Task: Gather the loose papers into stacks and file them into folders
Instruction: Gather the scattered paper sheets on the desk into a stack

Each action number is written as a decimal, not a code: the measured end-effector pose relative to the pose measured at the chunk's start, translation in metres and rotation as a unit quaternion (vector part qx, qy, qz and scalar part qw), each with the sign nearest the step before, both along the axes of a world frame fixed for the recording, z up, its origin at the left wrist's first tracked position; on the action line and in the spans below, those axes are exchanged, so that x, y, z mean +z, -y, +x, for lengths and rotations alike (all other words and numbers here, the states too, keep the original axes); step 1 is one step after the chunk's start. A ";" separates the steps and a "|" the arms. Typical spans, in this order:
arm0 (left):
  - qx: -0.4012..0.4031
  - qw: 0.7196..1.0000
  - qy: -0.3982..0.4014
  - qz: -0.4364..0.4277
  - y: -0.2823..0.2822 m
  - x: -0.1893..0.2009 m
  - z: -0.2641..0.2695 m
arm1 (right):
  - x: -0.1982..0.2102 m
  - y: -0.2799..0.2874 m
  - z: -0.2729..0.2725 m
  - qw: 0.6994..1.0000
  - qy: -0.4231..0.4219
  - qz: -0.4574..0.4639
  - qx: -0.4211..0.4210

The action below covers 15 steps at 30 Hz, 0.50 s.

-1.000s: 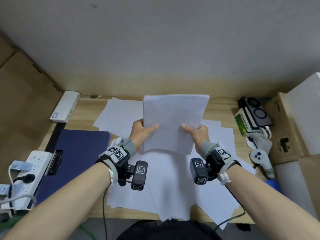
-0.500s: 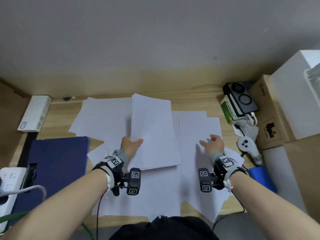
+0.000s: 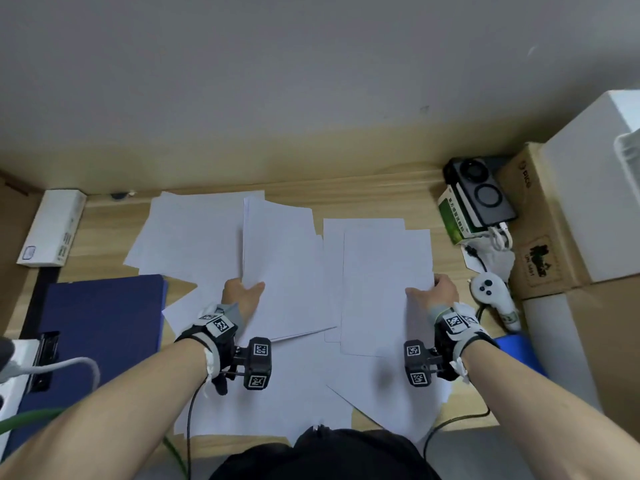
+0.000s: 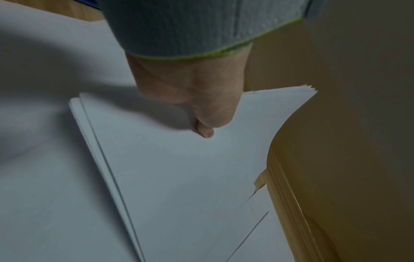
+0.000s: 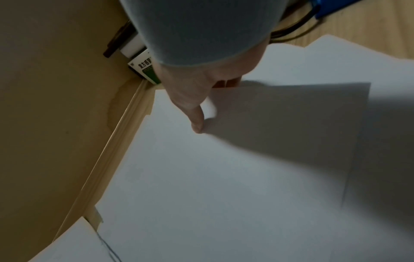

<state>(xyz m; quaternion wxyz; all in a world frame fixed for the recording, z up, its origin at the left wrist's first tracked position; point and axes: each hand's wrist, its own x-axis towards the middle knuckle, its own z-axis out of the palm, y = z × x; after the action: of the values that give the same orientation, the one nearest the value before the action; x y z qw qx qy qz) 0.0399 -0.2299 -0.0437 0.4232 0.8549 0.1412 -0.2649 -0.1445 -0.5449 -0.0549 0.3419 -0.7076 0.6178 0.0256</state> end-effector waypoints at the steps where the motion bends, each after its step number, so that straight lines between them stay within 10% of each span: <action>1: -0.001 1.000 0.001 0.003 -0.003 0.001 0.000 | 0.001 -0.003 0.002 1.000 0.022 -0.004 0.000; 15: -0.043 0.990 -0.088 0.097 -0.031 0.017 -0.011 | 0.010 -0.033 0.041 0.989 0.105 0.096 0.036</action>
<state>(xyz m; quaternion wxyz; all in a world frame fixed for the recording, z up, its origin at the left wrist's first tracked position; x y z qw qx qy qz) 0.0285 -0.1985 -0.0269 0.3122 0.8705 0.1662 -0.3422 -0.1040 -0.5115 -0.0449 0.4699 -0.6924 0.5471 0.0230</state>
